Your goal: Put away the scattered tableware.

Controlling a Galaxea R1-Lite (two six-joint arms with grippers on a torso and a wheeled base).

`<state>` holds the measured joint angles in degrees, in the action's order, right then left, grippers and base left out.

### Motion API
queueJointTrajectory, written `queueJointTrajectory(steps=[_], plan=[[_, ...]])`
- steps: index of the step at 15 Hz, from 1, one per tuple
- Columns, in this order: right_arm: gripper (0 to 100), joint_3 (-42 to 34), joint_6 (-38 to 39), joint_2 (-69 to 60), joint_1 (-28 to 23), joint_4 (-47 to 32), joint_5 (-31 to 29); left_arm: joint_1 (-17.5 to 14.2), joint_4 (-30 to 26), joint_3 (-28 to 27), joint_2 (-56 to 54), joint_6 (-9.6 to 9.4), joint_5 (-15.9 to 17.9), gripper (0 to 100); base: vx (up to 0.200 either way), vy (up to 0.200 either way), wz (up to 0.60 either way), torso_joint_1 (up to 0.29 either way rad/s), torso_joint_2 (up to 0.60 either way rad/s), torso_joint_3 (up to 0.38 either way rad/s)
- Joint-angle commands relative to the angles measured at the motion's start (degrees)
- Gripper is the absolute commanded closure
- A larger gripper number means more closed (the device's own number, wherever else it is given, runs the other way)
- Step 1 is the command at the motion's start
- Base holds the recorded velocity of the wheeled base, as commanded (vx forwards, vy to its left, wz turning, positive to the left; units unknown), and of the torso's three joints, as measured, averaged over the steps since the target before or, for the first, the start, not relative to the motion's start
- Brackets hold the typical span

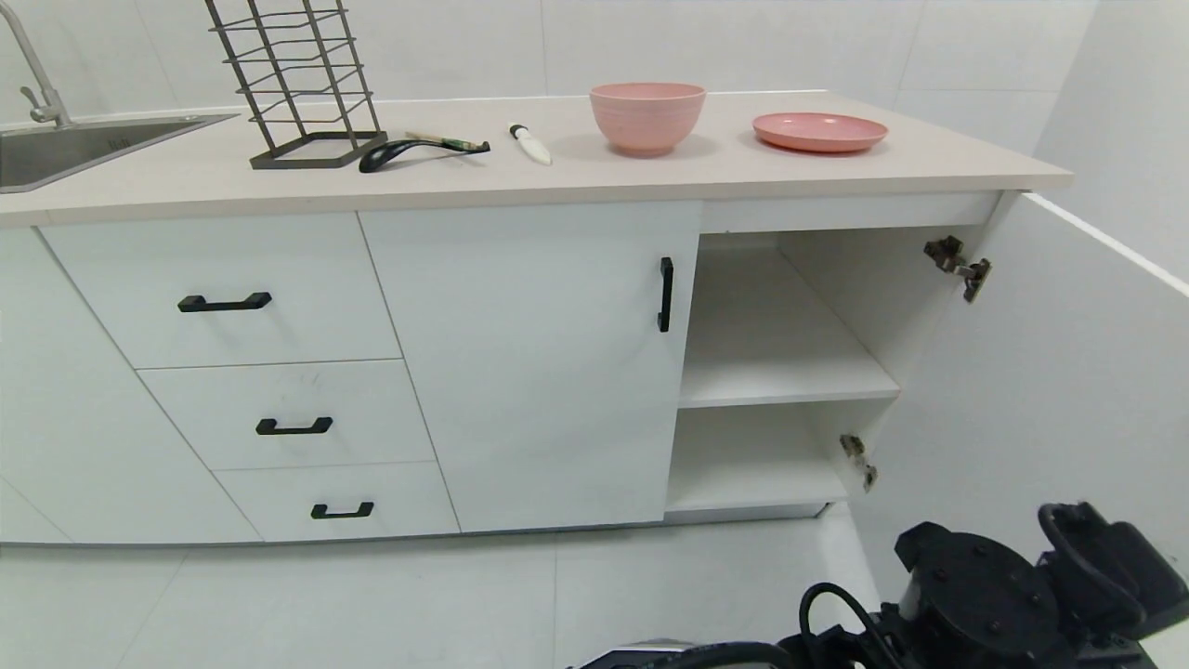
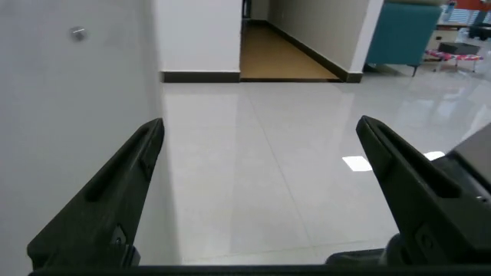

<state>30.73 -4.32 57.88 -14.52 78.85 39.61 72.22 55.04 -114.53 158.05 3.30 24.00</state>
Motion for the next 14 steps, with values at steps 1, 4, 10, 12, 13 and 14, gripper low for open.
queueJointTrajectory(steps=[1,4,10,12,13,14], plan=[[0,0.38,0.01,-0.93,0.02,-0.1,0.12,-0.85,0.86,-0.06,-1.17,0.04,-0.01,0,0.0,0.0,0.0,0.0,0.0,0.0],[0,-0.06,0.01,-0.93,0.1,-0.45,0.12,-5.95,4.2,13.28,-14.26,-0.05,0.08,0,0.0,0.0,0.0,0.0,0.0,0.0],[0,-3.31,-0.17,-0.49,0.02,-1.15,0.21,-10.61,21.25,65.66,-45.46,-0.14,-0.1,0,0.0,0.0,0.0,0.0,0.0,0.0],[0,-5.77,-0.87,-0.58,0.02,-1.07,0.3,-16.58,25.38,80.6,-58.3,-0.4,-0.18,0,0.0,0.0,0.0,0.0,0.0,0.0],[0,-7.88,-1.49,-0.84,0.02,-0.98,0.3,-20.89,25.47,84.38,-62.16,-0.67,-0.27,0,0.0,0.0,0.0,0.0,0.0,0.0],[0,-12.01,-2.8,-1.54,0.02,-0.19,0.38,-27.04,25.73,90.1,-67.35,-1.46,-0.45,0,0.0,0.0,0.0,0.0,0.0,0.0]])
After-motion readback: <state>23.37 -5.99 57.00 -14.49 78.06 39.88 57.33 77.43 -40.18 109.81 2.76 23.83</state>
